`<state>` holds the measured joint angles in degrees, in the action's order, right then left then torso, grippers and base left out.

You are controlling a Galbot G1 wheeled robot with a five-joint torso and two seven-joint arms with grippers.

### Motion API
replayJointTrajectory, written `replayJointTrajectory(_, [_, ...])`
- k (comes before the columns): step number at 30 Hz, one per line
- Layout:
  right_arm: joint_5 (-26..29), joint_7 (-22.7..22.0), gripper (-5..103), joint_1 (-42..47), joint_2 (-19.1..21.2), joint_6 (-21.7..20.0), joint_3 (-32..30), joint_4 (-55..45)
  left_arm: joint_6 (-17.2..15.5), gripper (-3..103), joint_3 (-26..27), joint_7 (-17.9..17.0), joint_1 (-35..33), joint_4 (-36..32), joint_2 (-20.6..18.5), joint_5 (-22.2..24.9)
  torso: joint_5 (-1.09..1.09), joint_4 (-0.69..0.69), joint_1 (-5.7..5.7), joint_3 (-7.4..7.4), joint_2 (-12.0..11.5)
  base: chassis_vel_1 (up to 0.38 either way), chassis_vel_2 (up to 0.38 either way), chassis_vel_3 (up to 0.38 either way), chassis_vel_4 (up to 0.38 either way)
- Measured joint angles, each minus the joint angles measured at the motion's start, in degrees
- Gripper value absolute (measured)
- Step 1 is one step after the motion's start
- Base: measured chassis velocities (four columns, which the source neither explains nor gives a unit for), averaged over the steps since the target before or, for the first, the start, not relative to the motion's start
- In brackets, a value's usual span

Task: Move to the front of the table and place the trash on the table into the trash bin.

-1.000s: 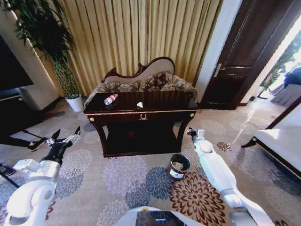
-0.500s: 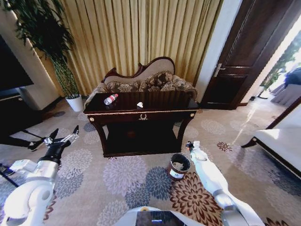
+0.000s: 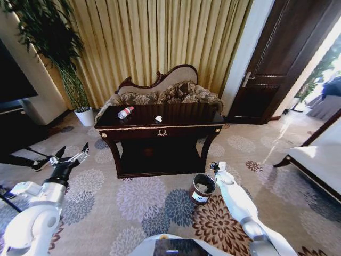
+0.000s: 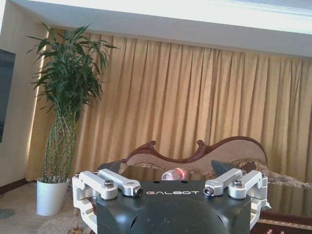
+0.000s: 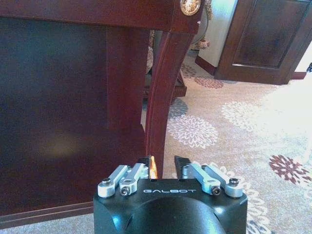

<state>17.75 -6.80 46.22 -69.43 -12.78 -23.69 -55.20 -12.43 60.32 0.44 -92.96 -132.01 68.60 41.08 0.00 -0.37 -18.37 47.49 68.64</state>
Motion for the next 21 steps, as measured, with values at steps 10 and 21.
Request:
replayJointTrajectory(10, [-0.4,0.0,58,0.7,0.0,0.0,-0.5,-0.5,0.0,100,-0.3,0.2,0.1,0.1,-0.1,0.0,0.0,0.0,0.0,0.0,0.0,0.0,0.0,0.0,0.0])
replayJointTrajectory(21, [-1.0,0.0,99,0.6,-0.3,0.1,-0.3,-0.9,0.0,100,-0.3,0.3,0.2,0.4,-0.2,0.0,0.0,0.0,0.0,0.0,0.0,0.0,0.0,0.0,0.0])
